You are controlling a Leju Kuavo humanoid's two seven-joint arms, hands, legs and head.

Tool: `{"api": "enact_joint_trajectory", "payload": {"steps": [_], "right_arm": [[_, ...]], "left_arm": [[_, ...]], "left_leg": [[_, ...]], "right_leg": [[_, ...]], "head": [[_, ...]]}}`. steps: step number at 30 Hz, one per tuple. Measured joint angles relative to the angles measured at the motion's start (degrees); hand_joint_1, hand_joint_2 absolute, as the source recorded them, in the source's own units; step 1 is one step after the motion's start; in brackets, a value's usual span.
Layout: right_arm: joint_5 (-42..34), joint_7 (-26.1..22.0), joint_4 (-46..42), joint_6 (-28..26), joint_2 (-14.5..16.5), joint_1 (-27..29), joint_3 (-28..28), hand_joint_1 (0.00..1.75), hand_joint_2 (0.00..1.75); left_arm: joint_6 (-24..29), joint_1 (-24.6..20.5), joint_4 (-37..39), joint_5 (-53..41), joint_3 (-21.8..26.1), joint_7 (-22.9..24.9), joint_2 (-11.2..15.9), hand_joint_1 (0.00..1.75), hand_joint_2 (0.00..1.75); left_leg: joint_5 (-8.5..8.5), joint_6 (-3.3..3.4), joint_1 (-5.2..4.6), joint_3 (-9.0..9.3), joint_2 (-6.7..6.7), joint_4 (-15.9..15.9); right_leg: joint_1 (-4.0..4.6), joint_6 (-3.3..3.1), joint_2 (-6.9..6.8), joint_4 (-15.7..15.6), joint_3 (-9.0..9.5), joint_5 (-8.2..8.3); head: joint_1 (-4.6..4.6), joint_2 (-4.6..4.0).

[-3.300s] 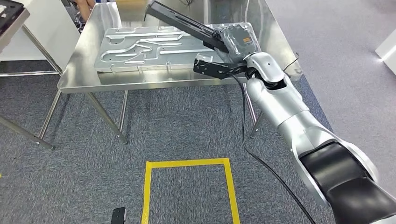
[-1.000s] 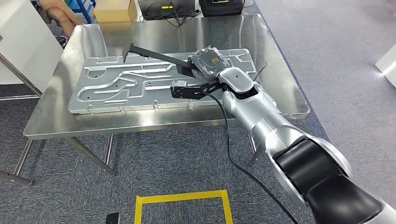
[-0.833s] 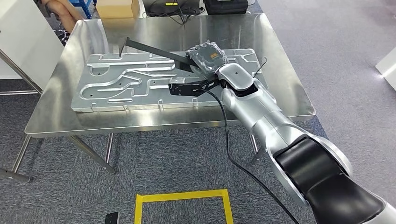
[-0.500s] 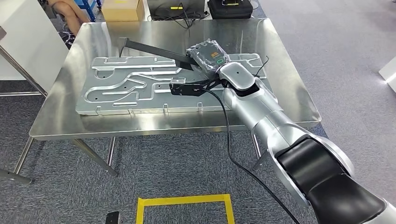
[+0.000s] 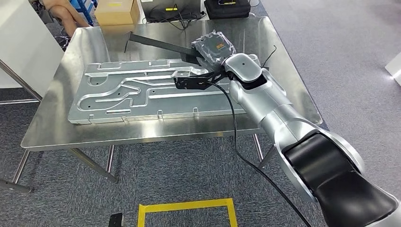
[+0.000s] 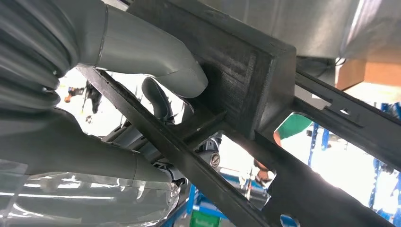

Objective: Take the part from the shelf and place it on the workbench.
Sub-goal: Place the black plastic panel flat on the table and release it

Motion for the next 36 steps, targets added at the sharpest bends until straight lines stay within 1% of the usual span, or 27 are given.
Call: {"api": "enact_joint_trajectory", "payload": {"steps": [1, 2, 5, 7, 8, 9, 11, 12, 13, 14, 15, 16, 17, 18, 20, 22, 23, 24, 26, 27, 28, 29, 31, 32, 33, 34, 36], "right_arm": [[0.1, 0.1, 0.1, -0.1, 0.0, -0.3, 0.0, 1.75, 1.75], [0.1, 0.1, 0.3, -0.2, -0.1, -0.5, 0.0, 1.75, 1.75], [0.2, 0.2, 0.9, -0.5, -0.4, -0.8, 0.0, 1.75, 1.75], [0.3, 0.1, 1.3, -0.6, -0.6, -0.8, 0.0, 1.75, 1.75], [0.3, 0.1, 1.5, -0.7, -0.7, -0.8, 0.0, 1.75, 1.75], [0.3, 0.1, 1.6, -0.8, -0.9, -0.9, 0.0, 1.75, 1.75], [0.3, 0.1, 2.0, -0.9, -1.1, -0.8, 0.0, 1.75, 1.75], [0.3, 0.0, 2.2, -0.9, -1.2, -0.7, 0.0, 1.75, 1.75], [0.2, 0.0, 2.5, -0.9, -1.2, -0.5, 0.0, 1.75, 1.75], [0.2, 0.0, 2.6, -0.9, -1.3, -0.5, 0.0, 1.75, 1.75], [0.2, 0.0, 2.8, -0.9, -1.4, -0.5, 0.0, 1.75, 1.75], [0.2, 0.0, 2.9, -1.0, -1.5, -0.5, 0.0, 1.75, 1.75], [0.1, 0.0, 3.0, -1.1, -1.5, -0.5, 0.0, 1.75, 1.75], [0.1, 0.0, 3.2, -1.3, -1.6, -0.5, 0.0, 1.75, 1.75], [0.1, 0.1, 3.5, -1.8, -1.7, -0.3, 0.0, 1.75, 1.75], [0.1, 0.5, 4.0, -2.2, -1.9, -0.1, 0.0, 1.75, 1.75], [0.1, 0.7, 4.3, -2.3, -2.0, -0.1, 0.0, 1.75, 1.75], [0.1, 0.9, 4.5, -2.5, -2.1, -0.1, 0.0, 1.75, 1.75], [-0.2, 1.1, 5.2, -2.6, -2.2, 0.0, 0.0, 1.75, 1.75], [-0.3, 1.1, 5.6, -2.6, -2.2, 0.2, 0.0, 1.75, 1.75], [-0.4, 1.2, 6.0, -2.6, -2.2, 0.4, 0.0, 1.75, 1.75], [-0.5, 1.2, 6.3, -2.6, -2.3, 0.5, 0.0, 1.75, 1.75], [-0.7, 1.2, 6.8, -2.6, -2.3, 0.6, 0.0, 1.75, 1.75], [-0.7, 1.2, 7.0, -2.6, -2.4, 0.5, 0.0, 1.75, 1.75], [-0.8, 1.3, 7.1, -2.6, -2.4, 0.5, 0.0, 1.75, 1.75], [-0.8, 1.3, 7.3, -2.6, -2.5, 0.5, 0.0, 1.75, 1.75], [-0.9, 1.5, 7.7, -2.5, -2.6, 0.5, 0.0, 1.75, 1.75]], "left_arm": [[0.0, 0.0, 0.0, 0.0, 0.0, 0.0, 0.0, 0.00, 1.75], [0.0, 0.0, 0.0, 0.0, 0.0, 0.0, 0.0, 0.00, 1.75], [0.0, -0.1, 0.1, 0.0, 0.0, 0.0, -0.1, 0.00, 1.75], [0.0, 0.0, 0.1, 0.0, 0.0, 0.0, -0.1, 0.00, 1.75], [0.0, -0.1, 0.1, 0.0, 0.0, 0.0, -0.1, 0.00, 1.75], [0.0, -0.1, 0.1, 0.0, -0.1, 0.0, -0.1, 0.00, 1.75], [0.0, -0.2, 0.1, 0.0, -0.1, 0.0, -0.1, 0.00, 1.75], [0.0, -0.2, 0.1, 0.0, -0.1, 0.0, -0.1, 0.00, 1.75], [0.0, -0.2, 0.1, 0.0, -0.1, 0.0, -0.1, 0.00, 1.75], [0.0, -0.1, 0.1, 0.0, -0.1, 0.1, -0.1, 0.00, 1.75], [0.0, -0.1, 0.1, 0.0, -0.1, 0.2, -0.1, 0.00, 1.75], [0.0, -0.1, 0.1, 0.0, -0.1, 0.2, -0.1, 0.00, 1.75], [0.0, -0.1, 0.1, 0.0, -0.1, 0.3, -0.2, 0.00, 1.75], [0.1, -0.2, 0.1, 0.0, -0.1, 0.3, -0.3, 0.00, 1.75], [0.1, -0.2, 0.1, 0.0, -0.1, 0.3, -0.3, 0.00, 1.75], [0.1, -0.2, 0.1, -0.1, -0.1, 0.4, -0.3, 0.00, 1.75], [0.1, -0.1, 0.1, -0.1, -0.1, 0.4, -0.3, 0.00, 1.75], [0.1, -0.1, 0.1, -0.2, -0.1, 0.4, -0.3, 0.00, 1.75], [0.2, -0.2, 0.1, -0.3, -0.2, 0.7, -0.3, 0.00, 1.75], [0.3, -0.2, 0.1, -0.3, -0.3, 0.8, -0.3, 0.00, 1.75], [0.4, -0.2, 0.1, -0.3, -0.3, 0.9, -0.3, 0.00, 1.75], [0.4, -0.2, 0.1, -0.3, -0.3, 1.0, -0.2, 0.00, 1.75], [0.5, -0.2, 0.1, -0.3, -0.3, 1.1, -0.2, 0.00, 1.75], [0.5, -0.2, 0.1, -0.3, -0.4, 1.1, -0.2, 0.00, 1.75], [0.5, -0.3, 0.1, -0.3, -0.4, 1.1, -0.2, 0.00, 1.75], [0.6, -0.3, 0.1, -0.2, -0.4, 1.1, -0.2, 0.00, 1.75], [0.6, -0.3, 0.1, 0.0, -0.4, 1.2, -0.2, 0.00, 1.75]], "left_leg": [[0.85, 0.06, -0.09, 0.99, 0.00, -2.3], [0.79, 0.23, -0.20, 1.58, -0.02, -3.6], [0.02, 1.13, -0.49, 2.09, -0.16, -4.7], [0.13, 1.91, -0.46, 2.29, -0.20, -5.0], [0.17, 2.31, -0.42, 2.44, -0.18, -5.1], [0.14, 2.61, -0.40, 2.56, -0.15, -5.3], [-0.02, 2.98, -0.52, 2.71, -0.12, -5.2], [-0.11, 3.08, -0.60, 2.82, -0.15, -5.2], [-0.22, 3.14, -0.66, 2.96, -0.21, -5.2], [-0.35, 3.15, -0.72, 3.15, -0.30, -5.2], [-0.52, 3.11, -0.80, 3.39, -0.38, -5.2], [-0.70, 2.99, -0.90, 3.56, -0.44, -5.1], [-0.87, 2.82, -1.02, 3.63, -0.47, -5.1], [-0.98, 2.62, -1.10, 3.62, -0.48, -5.0], [-1.08, 2.15, -1.12, 3.55, -0.47, -5.1], [-1.67, 1.59, -1.14, 3.38, -0.37, -4.7], [-2.58, 1.31, -1.13, 2.84, -0.29, -3.4], [-4.02, 1.03, -1.06, 1.70, -0.21, -0.8], [-7.34, 0.58, -0.77, -1.87, -0.13, 6.8], [-8.21, 0.42, -0.63, -3.55, -0.12, 10.0], [-8.02, 0.30, -0.53, -4.41, -0.10, 11.3], [-6.69, 0.25, -0.44, -4.16, -0.09, 10.3], [-2.31, 0.36, -0.36, -1.07, -0.02, 3.0], [-0.76, 0.51, -0.43, 0.69, 0.00, -0.8], [0.01, 0.75, -0.52, 1.88, 0.01, -3.4], [0.04, 1.01, -0.62, 2.43, -0.02, -4.5], [-0.06, 1.63, -0.68, 2.66, -0.12, -4.9]], "right_leg": [[0.05, 0.20, 0.04, 0.1, 0.09, -0.17], [0.14, 0.41, 0.08, 0.1, 0.02, -0.22], [0.30, 1.11, 0.03, 0.2, -0.27, -0.17], [0.12, 1.65, -0.14, 1.0, -0.59, -0.93], [0.05, 1.88, -0.17, 2.7, -1.39, -1.97], [-0.01, 2.01, -0.20, 5.6, -2.79, -3.44], [0.02, 2.18, -0.19, 13.3, -6.76, -6.34], [0.02, 2.20, -0.20, 15.8, -8.27, -6.70], [0.03, 2.13, -0.20, 16.3, -8.88, -5.98], [0.06, 1.94, -0.20, 14.5, -8.33, -4.17], [0.14, 1.63, -0.20, 10.8, -6.88, -1.74], [0.30, 1.28, -0.19, 6.9, -5.13, 0.19], [0.50, 0.99, -0.20, 3.4, -3.65, 1.47], [0.69, 0.80, -0.22, 1.4, -2.75, 1.98], [0.93, 0.60, -0.22, 0.2, -2.37, 1.74], [0.53, 0.18, -0.28, -0.2, -2.09, 1.80], [0.30, -0.05, -0.33, -0.5, -1.89, 1.87], [0.09, -0.28, -0.37, -0.7, -1.69, 1.89], [0.11, -0.50, -0.35, -0.7, -1.52, 1.79], [0.11, -0.52, -0.32, -0.7, -1.45, 1.73], [0.11, -0.47, -0.28, -0.6, -1.36, 1.65], [0.08, -0.39, -0.22, -0.6, -1.24, 1.54], [0.02, -0.07, -0.12, -0.3, -0.94, 1.19], [0.10, 0.15, -0.07, -0.2, -0.87, 1.02], [0.19, 0.42, -0.03, -0.1, -0.90, 0.95], [0.29, 0.70, -0.02, 0.0, -0.95, 0.93], [0.34, 1.32, -0.06, -0.1, -1.02, 0.97]], "head": [[0.00, 0.00], [-0.01, 0.00], [-0.01, 0.00], [0.00, 0.00], [0.00, 0.00], [0.00, 0.00], [0.00, 0.00], [0.00, 0.00], [0.00, 0.00], [0.00, 0.00], [0.00, 0.00], [-0.01, 0.00], [0.00, 0.00], [0.00, 0.00], [0.02, 0.00], [0.01, 0.00], [-0.01, 0.00], [-0.02, 0.00], [-0.02, 0.00], [-0.02, 0.00], [-0.02, 0.00], [-0.02, 0.00], [-0.01, 0.00], [-0.01, 0.00], [-0.01, 0.00], [-0.01, 0.00], [-0.01, 0.00]]}}
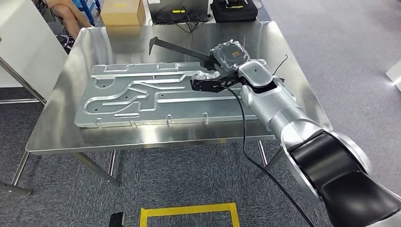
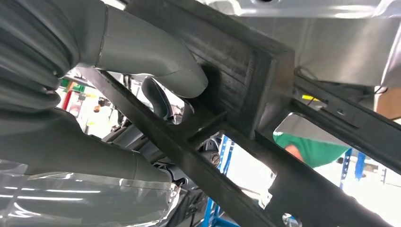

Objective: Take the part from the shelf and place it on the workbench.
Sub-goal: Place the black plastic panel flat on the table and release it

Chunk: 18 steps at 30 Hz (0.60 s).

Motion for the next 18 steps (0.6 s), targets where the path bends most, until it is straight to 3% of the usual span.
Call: {"api": "enact_joint_trajectory", "payload": {"steps": [2, 3, 5, 6, 7, 8, 9, 11, 12, 13, 16, 18], "right_arm": [[-0.1, 0.3, 0.4, 0.0, -0.3, 0.0, 0.0, 1.75, 1.75], [-0.1, 0.4, 0.5, 0.0, -0.4, 0.0, 0.0, 1.75, 1.75], [-0.2, 0.6, 0.9, 0.0, -0.7, 0.2, 0.0, 1.75, 1.75], [-0.2, 0.7, 1.1, 0.1, -0.9, 0.4, 0.0, 1.75, 1.75], [-0.1, 0.8, 1.3, 0.1, -1.2, 0.6, 0.0, 1.75, 1.75], [-0.1, 0.8, 1.5, 0.1, -1.3, 0.7, 0.0, 1.75, 1.75], [-0.1, 0.8, 1.6, 0.1, -1.5, 0.8, 0.0, 1.75, 1.75], [-0.1, 0.9, 1.7, 0.1, -1.8, 0.8, 0.0, 1.75, 1.75], [-0.1, 0.9, 1.8, 0.1, -2.0, 0.8, 0.0, 1.75, 1.75], [-0.1, 0.9, 1.9, 0.2, -2.1, 0.8, 0.0, 1.75, 1.75], [-0.1, 1.0, 2.1, 0.3, -2.5, 0.9, 0.0, 1.75, 1.75], [-0.1, 1.1, 2.2, 0.3, -2.6, 0.9, 0.0, 1.75, 1.75]], "left_arm": [[0.1, 0.0, 0.0, 0.1, 0.0, 0.3, 0.0, 0.00, 1.75], [0.1, -0.1, 0.0, 0.1, 0.0, 0.5, 0.0, 0.00, 1.75], [0.2, -0.2, 0.0, 0.1, 0.0, 1.0, 0.0, 0.00, 1.75], [0.2, -0.2, 0.0, 0.0, 0.0, 1.1, 0.0, 0.00, 1.75], [0.1, -0.2, 0.0, 0.0, 0.0, 1.2, 0.0, 0.00, 1.75], [0.0, -0.2, 0.0, 0.0, 0.0, 1.3, 0.0, 0.00, 1.75], [-0.2, -0.2, 0.0, 0.0, 0.0, 1.4, 0.0, 0.00, 1.75], [-0.4, -0.4, 0.0, 0.1, 0.0, 1.6, -0.1, 0.00, 1.75], [-0.6, -0.4, 0.0, 0.1, 0.0, 1.7, -0.1, 0.00, 1.75], [-0.8, -0.5, 0.0, 0.0, 0.0, 1.7, -0.1, 0.00, 1.75], [-1.2, -0.6, 0.0, 0.0, 0.0, 1.6, -0.1, 0.00, 1.75], [-1.3, -0.6, 0.0, 0.0, 0.0, 1.6, -0.1, 0.00, 1.75]], "left_leg": [[0.29, 0.73, 0.10, 0.20, -0.01, -0.5], [0.42, 1.06, 0.18, 0.30, 0.02, -0.7], [0.44, 1.42, 0.10, 0.32, 0.04, -0.8], [0.42, 1.48, 0.06, 0.32, 0.01, -0.8], [0.38, 1.52, 0.01, 0.33, -0.03, -0.7], [0.33, 1.53, -0.03, 0.34, -0.07, -0.6], [0.25, 1.49, -0.07, 0.37, -0.12, -0.5], [0.00, 1.27, -0.25, 0.37, -0.15, -0.3], [-0.10, 1.11, -0.36, 0.32, -0.15, -0.2], [-0.15, 0.90, -0.43, 0.25, -0.14, -0.2], [-0.34, 0.13, -0.49, 0.22, -0.12, -0.1], [-2.25, -0.46, -0.46, -0.82, -0.05, 2.6]], "right_leg": [[-0.14, 0.51, -0.10, 1.3, -0.49, -1.08], [-0.19, 0.70, -0.12, 3.5, -1.48, -2.45], [-0.22, 0.93, -0.15, 10.9, -4.89, -5.95], [-0.22, 1.00, -0.14, 14.4, -6.58, -7.10], [-0.22, 1.01, -0.15, 16.2, -7.54, -7.26], [-0.21, 0.93, -0.15, 15.7, -7.48, -6.30], [-0.19, 0.75, -0.15, 13.0, -6.33, -4.43], [0.01, 0.19, -0.17, 5.0, -2.70, -0.70], [0.16, -0.04, -0.16, 2.1, -1.39, 0.25], [0.31, -0.20, -0.15, 0.6, -0.74, 0.50], [0.21, -0.67, -0.12, 0.0, -0.51, 0.48], [-0.15, -1.27, -0.21, -0.5, -0.18, 0.62]], "head": [[0.01, 0.00], [0.01, 0.00], [0.01, 0.00], [0.01, 0.00], [0.01, 0.00], [0.01, 0.00], [0.01, 0.00], [0.01, 0.00], [0.01, 0.00], [0.01, 0.00], [0.01, 0.00], [0.00, 0.00]]}}
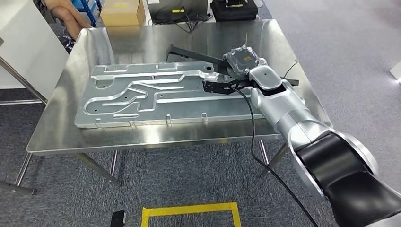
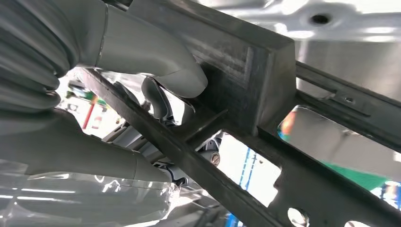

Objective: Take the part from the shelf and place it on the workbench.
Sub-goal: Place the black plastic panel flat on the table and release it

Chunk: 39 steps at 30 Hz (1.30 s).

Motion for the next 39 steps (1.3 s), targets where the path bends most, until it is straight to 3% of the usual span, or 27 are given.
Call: {"api": "enact_joint_trajectory", "payload": {"steps": [3, 4, 5, 6, 7, 9, 10, 13, 15, 18, 19, 20, 21, 23, 25, 28, 30, 31, 33, 35, 36, 37, 39], "right_arm": [[0.0, 0.1, 0.2, 0.0, -0.1, 0.1, 0.0, 1.75, 1.75], [0.0, 0.1, 0.3, 0.0, -0.1, 0.3, 0.0, 1.75, 1.75], [0.0, 0.1, 0.4, 0.0, -0.1, 0.4, 0.0, 1.75, 1.75], [0.0, 0.1, 0.4, 0.0, -0.1, 0.4, 0.0, 1.75, 1.75], [0.0, 0.1, 0.4, 0.0, -0.1, 0.4, 0.0, 1.75, 1.75], [0.0, 0.2, 0.4, 0.0, -0.1, 0.4, 0.0, 1.75, 1.75], [0.0, 0.2, 0.4, 0.0, -0.1, 0.4, 0.0, 1.75, 1.75], [0.0, 0.2, 0.4, 0.0, -0.2, 0.4, 0.0, 1.75, 1.75], [0.0, 0.2, 0.4, 0.0, -0.4, 0.4, 0.0, 1.75, 1.75], [0.1, 0.3, 0.6, 0.2, -0.6, 0.5, 0.0, 0.44, 1.75], [0.2, 0.4, 0.7, 0.2, -0.6, 0.6, 0.0, 0.00, 1.75], [0.3, 0.4, 0.8, 0.3, -0.7, 0.6, 0.0, 0.00, 1.75], [0.3, 0.5, 0.8, 0.3, -0.8, 0.6, 0.0, 0.00, 1.75], [0.5, 0.5, 0.9, 0.3, -0.8, 0.5, -0.1, 0.00, 1.75], [0.8, 0.5, 0.9, 0.4, -0.8, 0.5, -0.1, 0.00, 1.75], [1.3, 0.4, 0.9, 0.7, -0.8, 0.4, -0.1, 0.00, 1.75], [1.4, 0.6, 0.9, 1.4, -0.7, 0.3, -0.1, 0.00, 1.75], [1.4, 0.8, 0.9, 2.0, -0.7, 0.3, -0.1, 0.00, 1.75], [1.5, 1.2, 1.0, 3.1, -0.6, 0.4, -0.1, 0.00, 1.75], [1.4, 1.5, 1.3, 3.5, -0.6, 0.6, -0.2, 0.00, 1.75], [1.4, 1.5, 1.3, 3.5, -0.7, 0.6, -0.2, 0.00, 1.75], [1.4, 1.5, 1.4, 3.5, -0.7, 0.7, -0.3, 0.00, 1.75], [1.3, 1.5, 1.4, 3.4, -0.8, 0.6, -0.5, 0.00, 1.75]], "left_arm": [[0.0, 0.0, 0.0, 0.0, 0.0, 0.0, 0.0, 0.00, 1.75], [0.0, 0.0, 0.0, 0.0, 0.0, 0.0, 0.0, 0.00, 1.75], [0.0, 0.0, 0.0, 0.0, 0.0, 0.0, 0.0, 0.00, 1.75], [0.0, 0.0, 0.0, 0.0, 0.0, 0.0, 0.0, 0.00, 1.75], [0.0, 0.0, 0.0, 0.0, 0.0, 0.0, 0.0, 0.00, 1.75], [-0.1, -0.1, 0.0, 0.0, 0.0, 0.0, 0.1, 0.00, 1.75], [-0.1, -0.1, 0.0, 0.0, 0.0, 0.0, 0.1, 0.00, 1.75], [-0.1, -0.1, 0.0, 0.0, 0.0, 0.0, 0.1, 0.00, 1.75], [-0.1, -0.1, 0.0, 0.0, 0.0, 0.0, 0.0, 0.00, 1.75], [-0.2, -0.2, 0.0, -0.2, 0.0, -0.2, 0.0, 0.00, 1.75], [-0.1, -0.2, 0.0, -0.1, -0.1, -0.3, 0.0, 0.00, 1.75], [-0.1, -0.1, 0.0, -0.1, -0.1, -0.3, 0.0, 0.00, 1.31], [0.1, -0.1, 0.0, -0.1, -0.1, -0.3, 0.0, 0.00, 0.87], [0.7, -0.2, 0.0, -0.1, -0.1, -0.1, 0.0, 0.00, 0.00], [1.3, -0.3, 0.0, -0.3, -0.1, 0.1, 0.0, 0.00, 0.00], [1.5, -0.2, 0.0, 0.0, -0.1, 0.8, 0.0, 0.00, 0.00], [1.4, -0.2, 0.0, 0.7, 0.0, 1.9, 0.0, 0.00, 0.00], [1.4, -0.2, 0.0, 1.0, 0.1, 2.5, 0.0, 0.00, 0.00], [1.3, -0.1, 0.0, 1.1, 0.3, 3.2, 0.0, 0.00, 0.00], [1.3, -0.1, 0.0, 1.1, 0.4, 3.5, 0.0, 0.00, 0.00], [1.3, -0.1, 0.0, 1.1, 0.5, 3.7, 0.0, 0.00, 0.00], [1.2, -0.1, 0.0, 1.1, 0.5, 3.8, 0.0, 0.00, 0.00], [1.2, -0.2, 0.0, 1.0, 0.5, 3.9, 0.0, 0.00, 0.00]], "left_leg": [[-5.00, -0.64, 0.37, -4.88, 0.07, 10.9], [-5.51, -0.78, 0.46, -6.07, 0.07, 13.3], [-4.94, -0.86, 0.55, -6.32, 0.08, 13.6], [-3.22, -0.87, 0.63, -5.33, 0.09, 11.3], [-0.99, -0.79, 0.69, -3.52, 0.12, 7.4], [1.79, -0.42, 0.56, 0.04, 0.14, 0.0], [2.14, -0.19, 0.45, 0.85, 0.13, -1.8], [2.26, 0.75, 0.35, 1.08, 0.08, -2.9], [2.64, 1.48, 0.50, 1.32, 0.14, -3.4], [2.78, 1.90, 0.51, 1.41, 0.19, -3.6], [2.75, 1.93, 0.50, 1.41, 0.17, -3.5], [2.70, 1.94, 0.50, 1.41, 0.13, -3.4], [2.63, 1.90, 0.50, 1.43, 0.09, -3.3], [2.36, 1.64, 0.50, 1.45, 0.02, -3.0], [2.16, 1.19, 0.31, 1.27, -0.04, -2.7], [2.09, 0.42, 0.15, 1.15, -0.05, -2.8], [0.80, -0.19, 0.19, 0.71, 0.01, -1.4], [-0.68, -0.46, 0.22, -0.20, 0.05, 0.9], [-4.47, -0.85, 0.33, -3.36, 0.08, 8.4], [-6.06, -1.02, 0.38, -5.49, 0.08, 13.5], [-5.27, -0.98, 0.38, -5.02, 0.08, 12.9], [-3.60, -0.85, 0.38, -3.43, 0.09, 10.1], [-0.31, -0.31, 0.27, 0.95, 0.08, 1.9]], "right_leg": [[-0.03, -0.42, -0.03, -0.1, 0.16, -0.03], [-0.02, -0.44, -0.01, 0.0, 0.17, -0.07], [-0.03, -0.42, 0.01, 0.1, 0.19, -0.11], [-0.04, -0.35, 0.04, 0.2, 0.23, -0.19], [-0.05, -0.23, 0.08, 0.3, 0.29, -0.30], [0.10, 0.18, 0.14, 0.6, 0.23, -0.49], [0.17, 0.43, 0.15, 0.6, 0.13, -0.48], [0.13, 1.39, 0.12, 0.5, -0.06, -0.37], [0.00, 1.95, 0.07, 2.4, -0.80, -1.81], [-0.09, 2.39, 0.03, 12.8, -5.47, -6.98], [-0.10, 2.48, 0.02, 15.8, -6.87, -7.89], [-0.11, 2.50, 0.01, 16.6, -7.31, -7.61], [-0.12, 2.45, -0.01, 15.2, -6.67, -6.30], [-0.12, 2.18, -0.07, 7.6, -3.05, -2.54], [0.14, 1.71, -0.07, 1.9, -0.44, -0.72], [0.29, 0.86, 0.03, 0.9, -0.04, -0.62], [0.02, 0.10, -0.02, 0.5, 0.26, -0.36], [-0.11, -0.23, -0.06, 0.3, 0.38, -0.24], [-0.01, -0.57, -0.09, 0.3, 0.31, -0.15], [0.07, -0.61, -0.09, 0.4, 0.14, -0.08], [0.08, -0.59, -0.09, 0.5, 0.10, -0.04], [0.09, -0.54, -0.08, 0.5, 0.10, -0.01], [0.21, -0.31, -0.04, 0.7, 0.03, 0.11]], "head": [[-0.02, 0.00], [-0.02, 0.00], [-0.02, 0.00], [-0.02, 0.00], [-0.02, 0.00], [-0.01, 0.00], [-0.01, 0.00], [-0.01, 0.00], [0.00, 0.00], [0.00, 0.00], [0.00, 0.00], [0.00, 0.00], [0.00, 0.00], [0.00, 0.00], [-0.01, 0.00], [-0.01, 0.00], [-0.02, 0.00], [-0.02, 0.00], [-0.02, 0.00], [-0.02, 0.00], [-0.02, 0.00], [-0.02, 0.00], [-0.02, 0.00]]}}
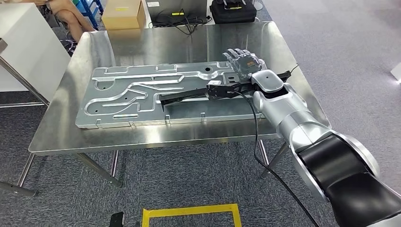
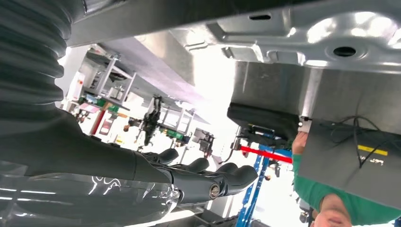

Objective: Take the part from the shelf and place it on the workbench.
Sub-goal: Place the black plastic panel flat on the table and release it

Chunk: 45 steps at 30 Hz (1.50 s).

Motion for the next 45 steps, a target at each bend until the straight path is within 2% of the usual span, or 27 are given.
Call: {"api": "enact_joint_trajectory", "payload": {"steps": [2, 5, 7, 9, 10, 11, 12, 13, 15, 17, 20, 22, 23, 25, 26, 27, 28, 30, 32, 35, 37, 38, 40, 41, 42, 43, 45], "right_arm": [[0.0, 0.0, 0.0, 0.0, -0.2, 0.0, -0.3, 0.00, 1.75], [0.0, 0.1, 0.0, 0.0, -0.5, 0.0, -0.6, 0.00, 1.75], [0.0, 0.3, 0.0, 0.0, -0.8, -0.1, -0.7, 0.00, 1.75], [0.0, 0.5, 0.1, 0.0, -0.9, 0.0, -0.8, 0.00, 1.75], [0.0, 0.7, 0.1, 0.0, -1.0, 0.1, -0.8, 0.00, 1.75], [0.0, 0.8, 0.2, 0.0, -1.1, 0.2, -0.9, 0.00, 1.75], [0.0, 1.1, 0.3, 0.0, -1.1, 0.3, -1.0, 0.00, 1.75], [0.0, 1.6, 0.4, 0.0, -1.2, 0.3, -1.2, 0.00, 1.75], [-0.1, 2.7, 0.4, 0.1, -1.2, 0.1, -1.6, 0.00, 1.75], [-0.4, 3.7, 0.4, 0.4, -1.2, -0.2, -2.3, 0.00, 1.75], [-0.8, 4.0, 0.5, 2.0, -1.2, -0.4, -3.3, 0.00, 1.75], [-0.5, 4.6, 0.5, 2.8, -1.1, -0.5, -3.6, 0.00, 1.75], [-0.3, 5.5, 0.5, 2.8, -1.1, -0.6, -3.7, 0.00, 1.75], [0.0, 8.3, 0.6, 2.0, -1.1, -0.6, -4.1, 0.00, 1.75], [0.0, 9.9, 0.7, 1.5, -1.2, -0.7, -4.5, 0.00, 1.75], [-0.1, 11.5, 0.8, 0.9, -1.3, -0.8, -5.0, 0.00, 1.75], [-0.2, 12.9, 0.9, 0.5, -1.5, -1.2, -5.6, 0.00, 1.75], [-0.3, 15.5, 1.0, -0.9, -2.2, -2.5, -7.0, 0.00, 1.75], [-0.4, 18.1, 1.1, -3.0, -3.3, -4.2, -8.3, 0.00, 1.75], [-0.8, 20.8, 1.4, -5.3, -5.3, -6.1, -10.3, 0.00, 1.75], [-1.1, 21.4, 1.6, -6.7, -6.6, -7.3, -11.7, 0.00, 1.75], [-1.2, 21.5, 1.6, -7.5, -7.2, -7.9, -12.5, 0.00, 1.75], [-1.2, 21.4, 1.8, -8.6, -7.9, -8.7, -13.5, 0.00, 1.75], [-1.1, 21.2, 2.0, -9.0, -8.2, -8.7, -14.0, 0.00, 1.75], [-1.0, 21.0, 2.1, -9.1, -8.4, -8.6, -14.3, 0.00, 1.75], [-0.8, 20.6, 2.3, -9.2, -8.5, -8.5, -14.6, 0.00, 1.75], [0.1, 20.0, 2.5, -9.5, -8.5, -8.6, -15.1, 0.00, 1.75]], "left_arm": [[0.0, -0.1, 0.0, 0.0, 0.0, 0.0, 0.0, 0.00, 0.00], [0.0, -0.1, 0.0, 0.0, 0.0, 0.1, 0.0, 0.00, 0.00], [0.2, -0.2, 0.0, -0.4, 0.0, 0.0, -0.1, 0.00, 0.00], [0.7, -0.3, 0.0, -1.0, -0.1, -0.2, -0.1, 0.00, 0.00], [0.9, -0.3, 0.0, -1.2, -0.1, -0.4, -0.1, 0.00, 0.00], [1.0, -0.2, 0.0, -1.3, -0.2, -0.6, -0.1, 0.00, 0.00], [1.0, -0.2, 0.0, -1.4, -0.2, -0.7, -0.1, 0.00, 0.00], [1.1, -0.2, 0.0, -1.4, -0.2, -0.6, -0.2, 0.00, 0.00], [1.1, -0.2, 0.0, -1.4, -0.2, -0.2, -0.2, 0.00, 0.00], [1.1, -0.3, 0.0, -1.3, -0.1, 0.2, -0.2, 0.00, 0.00], [1.2, -0.2, 0.0, -1.1, -0.1, 0.4, -0.1, 0.00, 0.00], [1.2, -0.2, 0.0, -1.2, -0.1, 0.4, -0.1, 0.00, 0.00], [1.2, -0.1, 0.0, -1.2, -0.1, 0.4, -0.1, 0.00, 0.00], [1.3, -0.1, 0.0, -1.3, -0.1, 0.5, -0.1, 0.00, 0.00], [1.4, 0.0, 0.0, -1.4, -0.1, 0.5, -0.1, 0.00, 0.00], [1.4, 0.1, 0.0, -1.5, -0.1, 0.5, -0.1, 0.00, 0.00], [1.5, 0.1, 0.0, -1.6, -0.1, 0.5, -0.1, 0.00, 0.00], [1.6, 0.2, 0.0, -1.7, -0.1, 0.4, -0.1, 0.00, 0.00], [1.8, 0.2, 0.0, -1.8, -0.1, 0.4, 0.0, 0.00, 0.00], [2.1, 0.3, 0.0, -1.9, -0.1, 0.2, 0.1, 0.00, 0.00], [2.2, 0.3, 0.0, -1.9, -0.1, 0.1, 0.1, 0.00, 0.00], [2.3, 0.2, 0.0, -2.0, -0.1, 0.0, 0.1, 0.00, 0.00], [2.3, 0.2, 0.0, -2.1, -0.1, 0.0, 0.0, 0.00, 0.00], [2.3, 0.2, 0.0, -2.2, -0.1, 0.0, 0.0, 0.00, 0.00], [2.3, 0.2, 0.0, -2.2, -0.1, 0.0, 0.0, 0.00, 0.00], [2.3, 0.2, 0.0, -2.2, -0.1, 0.0, -0.1, 0.00, 0.00], [2.3, 0.2, 0.0, -2.4, -0.2, 0.0, -0.2, 0.00, 0.00]], "left_leg": [[1.17, 0.59, -0.23, 2.12, -0.03, -4.4], [1.89, 1.47, -0.22, 1.92, 0.01, -5.1], [2.65, 2.16, 0.06, 1.71, 0.15, -5.8], [3.10, 2.57, 0.10, 1.14, 0.28, -5.9], [3.30, 2.63, 0.09, 0.82, 0.32, -5.9], [3.49, 2.62, 0.10, 0.52, 0.34, -5.9], [3.65, 2.55, 0.11, 0.28, 0.33, -5.8], [3.77, 2.45, 0.14, 0.10, 0.32, -5.7], [3.82, 2.08, 0.12, -0.24, 0.28, -5.3], [3.92, 1.50, 0.01, -0.57, 0.21, -4.9], [4.17, 0.45, -0.04, -0.85, 0.12, -4.9], [2.41, -0.17, 0.02, -1.83, 0.10, -2.8], [0.56, -0.39, 0.14, -2.98, 0.11, 0.0], [-3.29, -0.76, 0.25, -6.14, 0.14, 7.9], [-4.10, -0.84, 0.28, -7.24, 0.14, 10.7], [-3.83, -0.85, 0.29, -7.48, 0.14, 11.7], [-2.49, -0.74, 0.30, -6.62, 0.14, 10.2], [1.08, -0.15, 0.24, -2.65, 0.12, 2.7], [2.60, 0.44, -0.02, 0.43, 0.09, -3.3], [2.68, 0.99, -0.10, 0.95, 0.06, -5.0], [3.10, 1.61, 0.17, 1.11, 0.12, -5.7], [3.28, 1.88, 0.29, 1.18, 0.17, -6.0], [3.35, 2.06, 0.22, 1.10, 0.22, -6.1], [3.34, 2.07, 0.21, 1.07, 0.23, -6.0], [3.32, 2.04, 0.23, 1.04, 0.25, -5.9], [3.25, 1.99, 0.27, 1.01, 0.25, -5.7], [2.88, 1.65, 0.36, 0.91, 0.22, -5.1]], "right_leg": [[0.11, 0.56, 0.07, 0.1, -0.31, 0.32], [0.07, 1.63, 0.12, 0.0, -0.68, 0.59], [0.00, 2.19, 0.11, 2.4, -1.67, -1.67], [-0.20, 2.66, 0.08, 9.3, -4.29, -6.02], [-0.28, 2.87, 0.07, 13.0, -5.64, -7.69], [-0.38, 3.06, 0.06, 15.5, -6.36, -8.49], [-0.51, 3.18, 0.03, 15.7, -5.94, -8.10], [-0.63, 3.25, -0.03, 13.5, -4.32, -6.77], [-0.76, 3.22, -0.14, 5.6, 0.60, -4.03], [-0.49, 2.67, -0.11, 0.8, 3.20, -3.26], [-0.38, 1.36, -0.08, -0.1, 3.15, -3.14], [-0.62, 0.48, -0.20, -0.6, 3.09, -2.62], [-0.63, 0.19, -0.26, -0.7, 3.04, -2.45], [-0.46, -0.07, -0.26, -0.7, 2.81, -2.30], [-0.38, -0.10, -0.26, -0.6, 2.74, -2.28], [-0.30, -0.10, -0.25, -0.5, 2.69, -2.29], [-0.24, -0.09, -0.24, -0.4, 2.68, -2.31], [-0.11, 0.05, -0.19, -0.2, 2.65, -2.42], [0.00, 0.41, -0.18, -0.2, 2.48, -2.43], [0.01, 1.34, -0.23, -0.4, 2.36, -2.29], [-0.04, 1.93, -0.18, 0.9, 1.69, -3.34], [-0.07, 2.13, -0.15, 3.1, 0.63, -4.67], [-0.15, 2.41, -0.12, 10.1, -2.80, -7.87], [-0.23, 2.56, -0.13, 13.3, -4.43, -8.78], [-0.36, 2.72, -0.14, 14.9, -5.38, -8.69], [-0.54, 2.87, -0.16, 14.3, -5.29, -7.52], [-0.98, 3.18, -0.21, 7.8, -2.40, -3.58]], "head": [[0.00, 0.00], [0.01, 0.00], [0.02, 0.00], [0.02, 0.00], [0.02, 0.00], [0.02, 0.00], [0.02, 0.00], [0.02, 0.00], [0.02, 0.00], [0.02, 0.00], [0.02, 0.00], [0.01, 0.00], [0.01, 0.00], [0.01, 0.00], [0.02, 0.00], [0.02, 0.00], [0.01, 0.00], [0.02, 0.00], [0.02, 0.00], [0.01, 0.00], [0.02, 0.00], [0.02, 0.00], [0.02, 0.00], [0.02, 0.00], [0.02, 0.00], [0.02, 0.00], [0.02, 0.00]]}}
